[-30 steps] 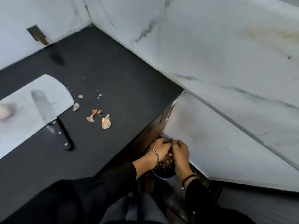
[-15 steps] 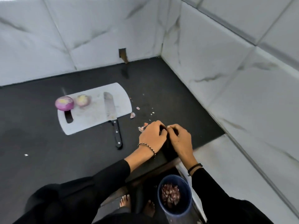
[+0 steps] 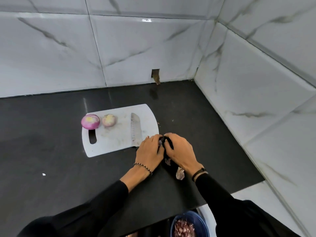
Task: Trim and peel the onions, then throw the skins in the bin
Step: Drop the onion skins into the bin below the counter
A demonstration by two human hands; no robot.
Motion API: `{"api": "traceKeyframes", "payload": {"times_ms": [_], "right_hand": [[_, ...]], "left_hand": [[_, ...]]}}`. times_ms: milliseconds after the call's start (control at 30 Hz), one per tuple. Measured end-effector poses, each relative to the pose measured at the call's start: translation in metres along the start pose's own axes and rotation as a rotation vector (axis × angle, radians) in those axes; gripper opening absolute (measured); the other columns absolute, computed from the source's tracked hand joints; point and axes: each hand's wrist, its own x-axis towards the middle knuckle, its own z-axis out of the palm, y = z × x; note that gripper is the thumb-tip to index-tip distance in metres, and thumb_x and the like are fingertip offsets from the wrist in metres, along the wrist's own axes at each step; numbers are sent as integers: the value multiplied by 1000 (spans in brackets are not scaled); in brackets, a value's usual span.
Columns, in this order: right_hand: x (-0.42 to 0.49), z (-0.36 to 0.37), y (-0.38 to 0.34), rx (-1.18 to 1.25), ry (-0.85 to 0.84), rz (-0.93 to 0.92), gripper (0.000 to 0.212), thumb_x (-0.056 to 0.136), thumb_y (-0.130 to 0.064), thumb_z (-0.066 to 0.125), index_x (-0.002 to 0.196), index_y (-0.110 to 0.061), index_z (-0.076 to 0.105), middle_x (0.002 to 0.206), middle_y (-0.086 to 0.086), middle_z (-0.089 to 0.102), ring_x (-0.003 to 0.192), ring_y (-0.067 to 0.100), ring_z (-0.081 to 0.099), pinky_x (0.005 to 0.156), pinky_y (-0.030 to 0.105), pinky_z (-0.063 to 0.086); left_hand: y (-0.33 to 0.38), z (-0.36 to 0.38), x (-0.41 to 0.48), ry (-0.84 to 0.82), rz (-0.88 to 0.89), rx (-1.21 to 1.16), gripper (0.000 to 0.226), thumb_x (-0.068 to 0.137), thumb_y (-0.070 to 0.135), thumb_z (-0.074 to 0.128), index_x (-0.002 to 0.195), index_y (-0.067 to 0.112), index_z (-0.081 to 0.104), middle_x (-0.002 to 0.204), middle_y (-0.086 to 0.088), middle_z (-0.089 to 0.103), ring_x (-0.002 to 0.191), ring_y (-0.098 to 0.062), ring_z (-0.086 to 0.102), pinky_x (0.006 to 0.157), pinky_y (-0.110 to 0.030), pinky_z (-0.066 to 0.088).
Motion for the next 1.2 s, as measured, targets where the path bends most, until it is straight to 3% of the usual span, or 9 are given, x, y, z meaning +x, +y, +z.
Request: {"api": "traceKeyframes", "payload": {"times_ms": [267,400,500,700,867,933,1000,1100,1200], "right_hand": [[86,7,-2,20,-322,-2,58,106,-22,37,161,-21,19,167,8,24,154,33,23,125,49,21],[82,9,4,-13,-114,-73,42,98,-10,42,139,-19,50,122,6,71,110,32,64,95,44,51],[75,8,13,84,30,-99,40,88,-7,36,119,-18,58,92,-2,72,87,26,65,81,42,55],[89,0,19,134,-181,-82,57,91,1,42,146,-17,41,142,-1,61,88,15,64,82,34,51],[76,9,24,181,1,-121,33,92,-4,40,115,-18,59,94,-5,74,73,8,63,78,37,54],[74,5,28,238,56,-102,31,91,-6,39,111,-20,58,92,-6,71,85,14,65,84,42,54],[79,1,35,221,31,-40,37,92,-11,42,124,-24,53,116,-1,69,109,22,62,97,43,51],[87,-4,43,155,-124,88,56,99,-19,47,153,-22,33,160,9,40,147,33,35,120,46,30],[82,-6,43,88,-251,40,62,104,-23,43,161,-23,20,170,6,17,156,30,17,125,42,16]], "left_hand": [[-15,-9,14,27,-63,-9,34,93,15,50,127,16,53,117,-6,59,110,-25,53,89,-37,45],[-18,-9,16,26,-85,-15,35,92,13,49,127,20,53,115,-4,61,110,-24,54,87,-37,47],[-17,-6,18,28,-76,-30,34,93,11,48,125,21,54,114,-4,63,113,-26,55,94,-39,46],[-13,-1,25,13,-82,-24,34,94,13,48,127,21,51,115,-6,64,116,-27,53,104,-38,41],[-16,-4,25,34,-104,-31,37,93,12,48,129,20,51,119,-6,59,116,-26,53,96,-39,47],[-21,-5,24,54,-95,-28,36,92,11,48,127,20,53,118,-4,59,113,-24,53,92,-38,48],[-25,-5,23,80,-65,-20,29,91,10,50,117,18,60,112,-1,62,106,-21,54,88,-32,46],[-26,-3,20,104,-24,26,19,89,9,54,102,18,66,102,3,63,97,-19,54,83,-27,39],[-23,-3,18,42,47,72,23,91,11,53,106,18,69,105,5,67,102,-18,56,86,-28,38]]}}
